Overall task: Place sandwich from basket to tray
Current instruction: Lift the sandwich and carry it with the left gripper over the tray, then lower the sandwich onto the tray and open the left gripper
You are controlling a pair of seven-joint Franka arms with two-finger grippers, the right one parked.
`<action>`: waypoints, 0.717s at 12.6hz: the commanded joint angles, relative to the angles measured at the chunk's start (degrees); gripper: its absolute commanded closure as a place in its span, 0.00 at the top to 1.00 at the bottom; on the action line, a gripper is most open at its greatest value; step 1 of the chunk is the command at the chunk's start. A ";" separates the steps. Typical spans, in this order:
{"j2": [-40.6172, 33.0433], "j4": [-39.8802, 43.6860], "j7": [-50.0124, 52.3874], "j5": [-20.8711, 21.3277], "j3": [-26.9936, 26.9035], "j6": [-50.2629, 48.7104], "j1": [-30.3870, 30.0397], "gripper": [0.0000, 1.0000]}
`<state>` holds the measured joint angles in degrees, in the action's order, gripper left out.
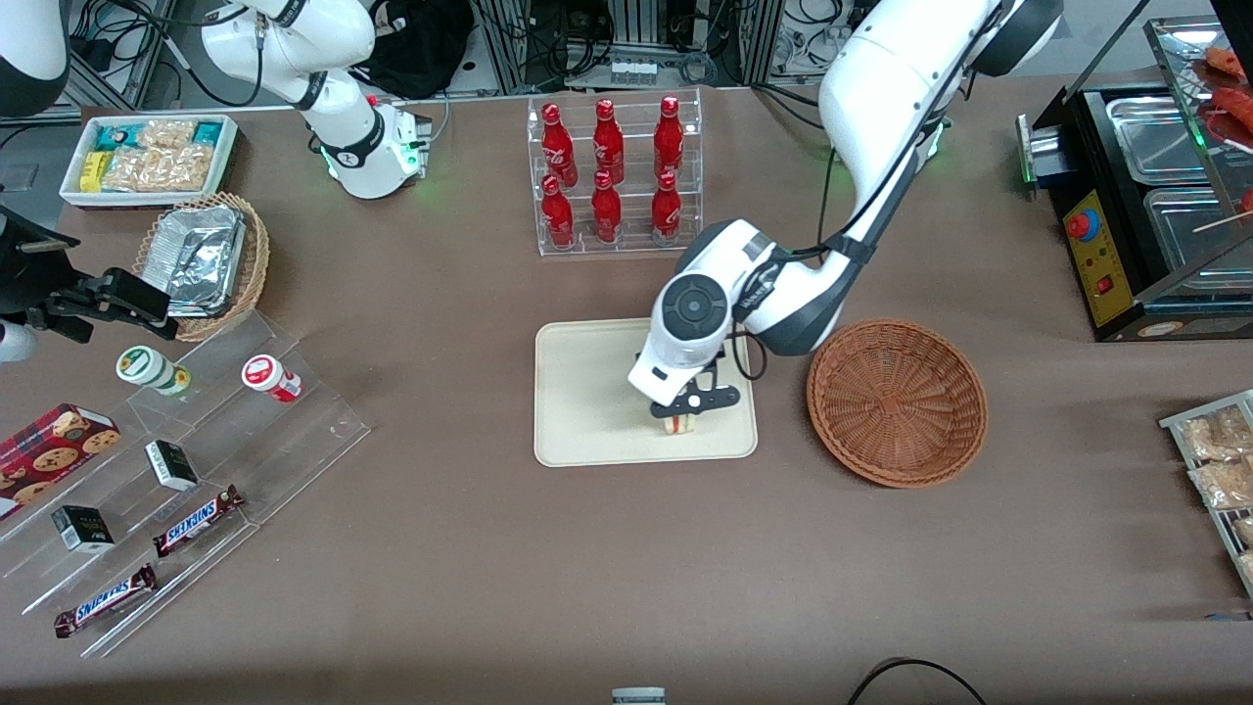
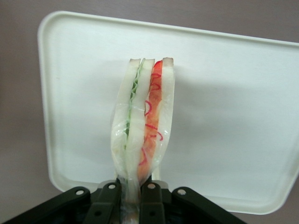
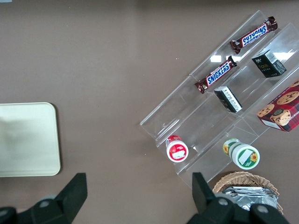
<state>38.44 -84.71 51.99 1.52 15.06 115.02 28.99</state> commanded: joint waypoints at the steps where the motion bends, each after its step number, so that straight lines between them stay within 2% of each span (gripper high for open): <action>1: 4.96 6.03 3.54 0.41 -0.64 -0.59 2.99 0.00; 7: 6.73 6.48 7.68 1.46 -0.91 2.75 5.64 0.01; 8: 7.08 6.48 8.03 2.25 -0.91 3.88 5.64 0.04; 9: 7.08 6.48 8.56 3.22 -0.91 3.98 5.64 0.18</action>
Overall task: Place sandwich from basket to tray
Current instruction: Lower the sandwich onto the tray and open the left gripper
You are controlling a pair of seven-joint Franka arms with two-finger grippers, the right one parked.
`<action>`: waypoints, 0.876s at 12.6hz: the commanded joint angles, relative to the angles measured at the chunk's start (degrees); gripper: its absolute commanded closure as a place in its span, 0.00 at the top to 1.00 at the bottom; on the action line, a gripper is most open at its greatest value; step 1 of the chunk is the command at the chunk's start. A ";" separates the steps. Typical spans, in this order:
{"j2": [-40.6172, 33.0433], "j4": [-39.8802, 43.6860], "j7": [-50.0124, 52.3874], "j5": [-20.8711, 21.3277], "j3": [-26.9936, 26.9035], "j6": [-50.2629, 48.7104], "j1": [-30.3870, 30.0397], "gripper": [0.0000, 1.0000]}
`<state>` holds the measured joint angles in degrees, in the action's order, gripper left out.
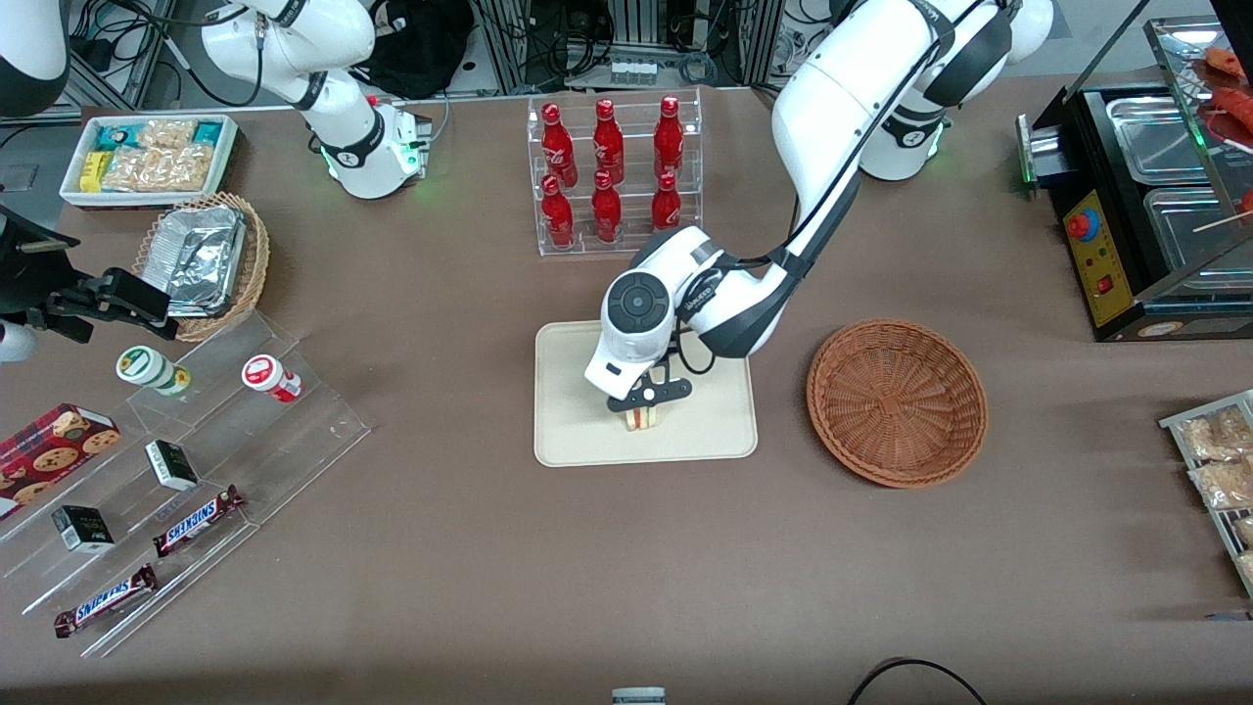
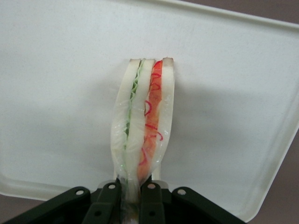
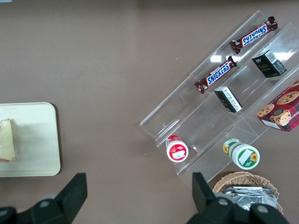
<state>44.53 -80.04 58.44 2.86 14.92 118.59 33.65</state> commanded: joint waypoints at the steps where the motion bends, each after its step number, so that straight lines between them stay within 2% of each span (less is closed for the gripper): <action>1: 0.91 1.73 2.11 2.75 -0.77 0.33 0.98 0.68; 2: 0.48 1.73 2.55 2.85 -0.68 0.24 0.98 1.00; 5: -1.19 1.73 2.03 2.76 -0.68 -0.99 0.11 1.00; 11: -8.74 1.56 1.50 3.11 -0.77 -9.59 -1.56 1.00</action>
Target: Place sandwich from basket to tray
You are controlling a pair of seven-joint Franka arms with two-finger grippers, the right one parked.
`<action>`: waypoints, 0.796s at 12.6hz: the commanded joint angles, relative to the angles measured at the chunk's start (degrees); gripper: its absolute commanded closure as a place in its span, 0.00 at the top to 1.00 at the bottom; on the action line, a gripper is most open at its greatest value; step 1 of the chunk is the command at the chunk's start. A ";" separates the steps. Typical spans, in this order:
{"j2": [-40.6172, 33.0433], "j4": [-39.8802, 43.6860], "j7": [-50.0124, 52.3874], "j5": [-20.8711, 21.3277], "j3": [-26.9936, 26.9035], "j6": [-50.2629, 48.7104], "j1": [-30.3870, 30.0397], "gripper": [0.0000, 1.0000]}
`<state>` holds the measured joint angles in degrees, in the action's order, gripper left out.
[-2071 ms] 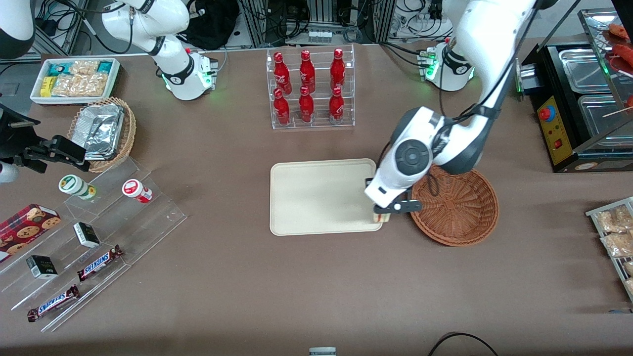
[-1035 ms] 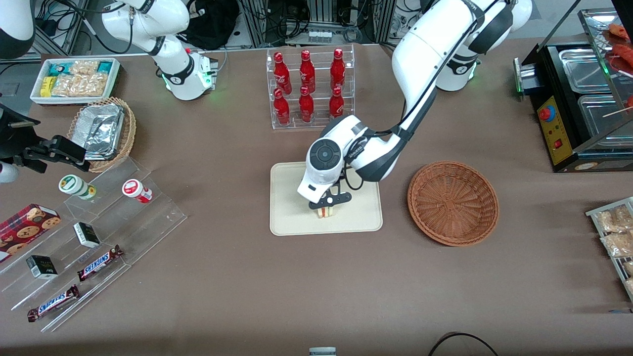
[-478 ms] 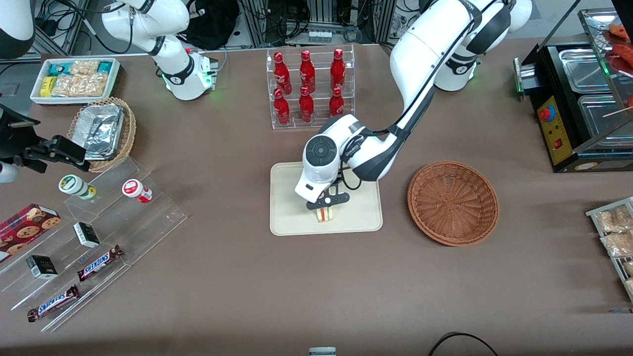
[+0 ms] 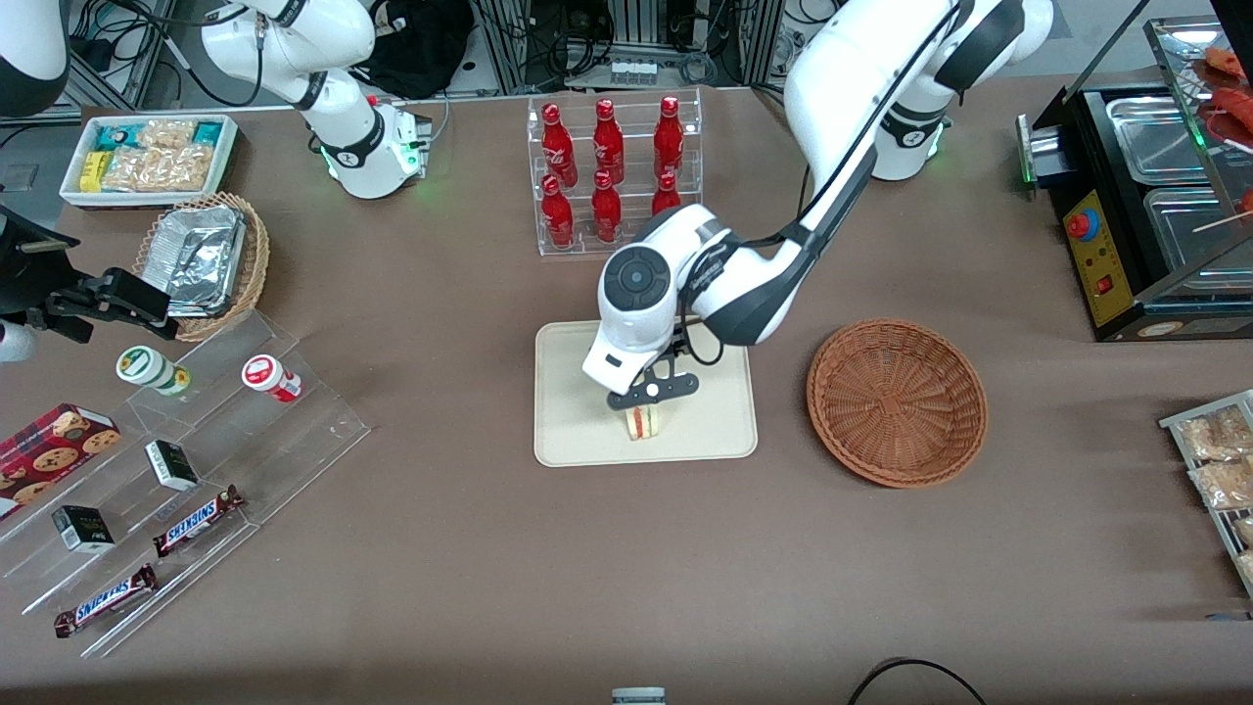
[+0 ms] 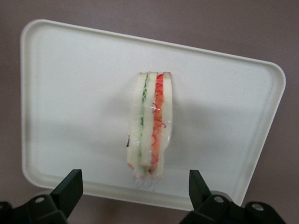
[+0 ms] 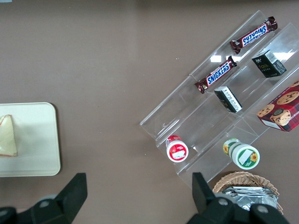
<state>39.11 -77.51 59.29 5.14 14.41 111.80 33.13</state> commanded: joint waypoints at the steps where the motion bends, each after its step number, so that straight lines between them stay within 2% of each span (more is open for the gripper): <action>1: -4.12 -1.24 0.65 0.83 -0.34 -3.78 -1.66 1.00; 5: -7.03 -1.15 0.74 5.22 -2.45 -12.73 -2.28 1.00; 8: -7.91 -1.68 -0.05 5.49 -2.80 -13.98 -6.05 1.00; 10: -10.18 -4.12 -5.74 5.23 -2.80 -14.07 -9.38 1.00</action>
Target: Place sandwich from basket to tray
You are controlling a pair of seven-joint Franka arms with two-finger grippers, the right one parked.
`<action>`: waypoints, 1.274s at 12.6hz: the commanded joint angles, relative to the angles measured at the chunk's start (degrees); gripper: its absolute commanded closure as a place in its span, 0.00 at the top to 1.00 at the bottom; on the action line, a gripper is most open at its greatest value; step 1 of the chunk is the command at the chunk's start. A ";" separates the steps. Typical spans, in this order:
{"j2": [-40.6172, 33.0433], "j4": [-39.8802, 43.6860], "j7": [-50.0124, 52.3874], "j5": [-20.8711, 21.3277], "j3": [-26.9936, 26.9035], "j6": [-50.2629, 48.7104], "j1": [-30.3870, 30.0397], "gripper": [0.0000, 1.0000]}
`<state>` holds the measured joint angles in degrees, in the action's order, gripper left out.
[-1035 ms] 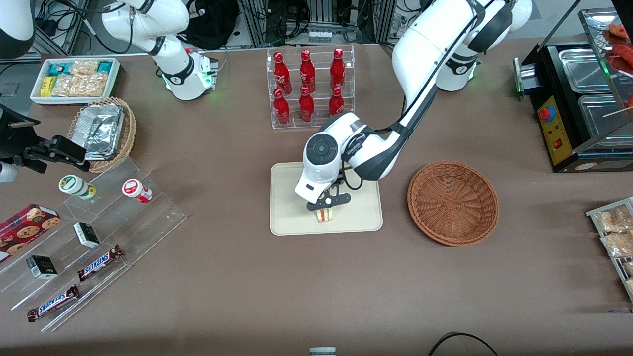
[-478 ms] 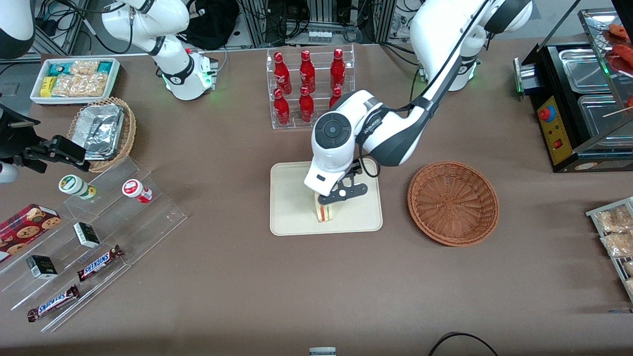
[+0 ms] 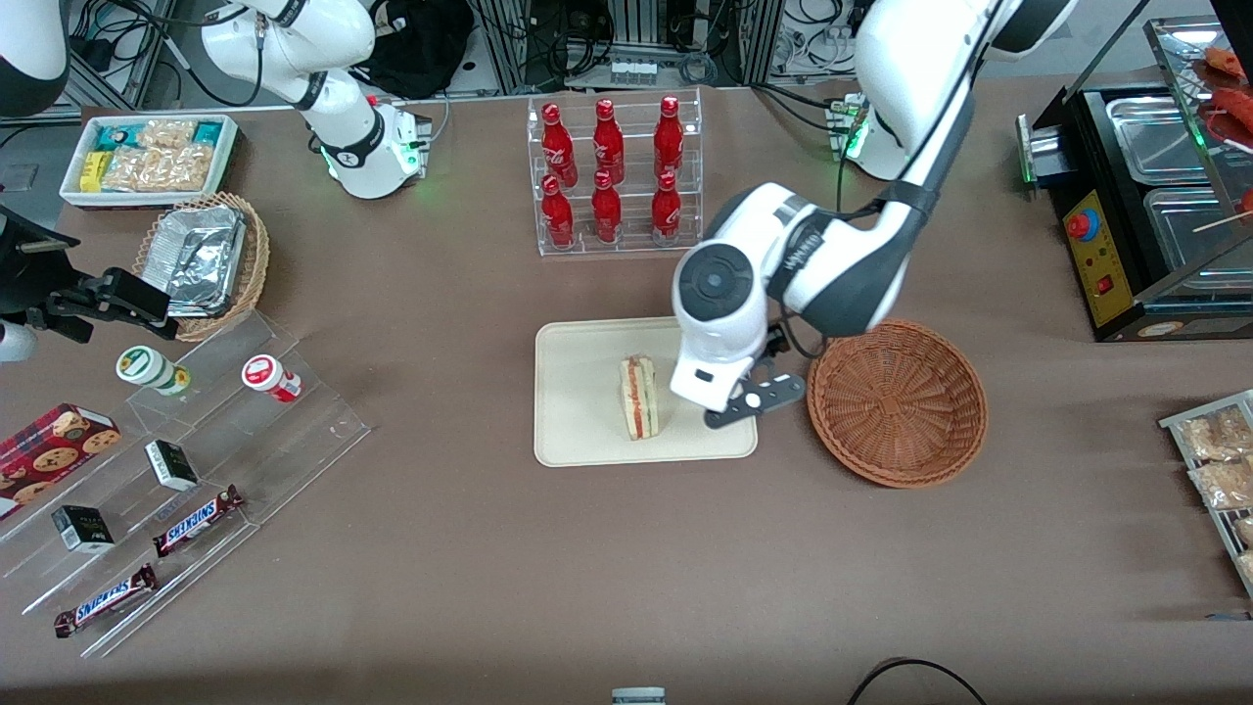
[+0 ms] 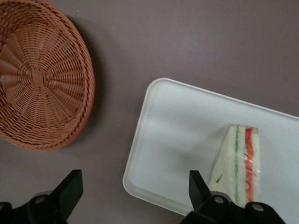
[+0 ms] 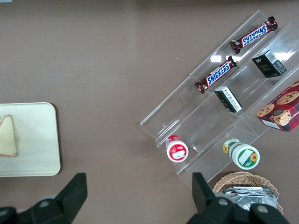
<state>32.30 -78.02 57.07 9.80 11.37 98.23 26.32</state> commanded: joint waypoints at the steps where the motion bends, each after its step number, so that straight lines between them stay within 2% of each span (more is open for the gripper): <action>1: -5.21 -5.02 -6.41 0.22 0.23 -0.59 -4.77 1.00; 6: -14.18 -14.34 -21.71 -1.89 0.32 -0.68 -14.01 1.00; 13: -23.67 -16.55 -33.50 -3.12 0.23 -9.36 -21.31 1.00; 16: -28.06 -16.81 -41.39 -7.76 0.32 -12.53 -26.05 1.00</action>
<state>8.42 -92.68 20.72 4.81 11.16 87.04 3.39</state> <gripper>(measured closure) 0.000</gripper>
